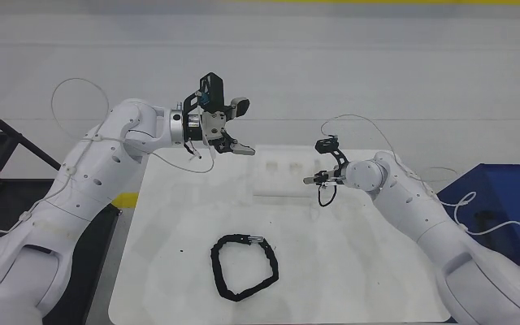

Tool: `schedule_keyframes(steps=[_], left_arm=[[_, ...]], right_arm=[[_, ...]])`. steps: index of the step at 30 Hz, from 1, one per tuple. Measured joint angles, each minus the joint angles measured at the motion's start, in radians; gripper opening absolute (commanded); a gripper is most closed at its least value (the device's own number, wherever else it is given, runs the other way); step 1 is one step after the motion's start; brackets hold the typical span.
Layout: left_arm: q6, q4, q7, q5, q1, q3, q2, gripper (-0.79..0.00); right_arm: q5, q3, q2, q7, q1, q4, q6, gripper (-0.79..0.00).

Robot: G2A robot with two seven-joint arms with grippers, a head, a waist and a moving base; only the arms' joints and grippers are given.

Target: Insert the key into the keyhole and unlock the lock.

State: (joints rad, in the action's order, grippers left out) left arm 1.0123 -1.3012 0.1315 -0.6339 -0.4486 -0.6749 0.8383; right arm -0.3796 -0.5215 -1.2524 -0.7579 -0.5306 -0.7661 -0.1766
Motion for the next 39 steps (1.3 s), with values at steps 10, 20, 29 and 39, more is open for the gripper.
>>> schedule_keyframes(steps=[10, 20, 29, 39], left_arm=[[0.0, 0.0, 0.0, 0.0, 0.0, 0.0, 0.0, 0.0], [0.0, 0.0, 0.0, 0.0, 0.0, 0.0, 0.0, 0.0], [0.0, 0.0, 0.0, 0.0, 0.0, 0.0, 0.0, 0.0], [0.0, 0.0, 0.0, 0.0, 0.0, 0.0, 0.0, 0.0]], right_arm=[[-0.026, -0.039, 0.019, -0.099, -0.042, -0.103, 0.089, 0.0], [-0.055, -0.084, 0.035, -0.145, -0.067, -0.154, 0.105, -0.357], [-0.073, -0.103, 0.031, -0.164, -0.062, -0.124, 0.094, -0.443], [-0.099, -0.102, 0.009, -0.129, -0.054, -0.084, 0.128, -0.536]])
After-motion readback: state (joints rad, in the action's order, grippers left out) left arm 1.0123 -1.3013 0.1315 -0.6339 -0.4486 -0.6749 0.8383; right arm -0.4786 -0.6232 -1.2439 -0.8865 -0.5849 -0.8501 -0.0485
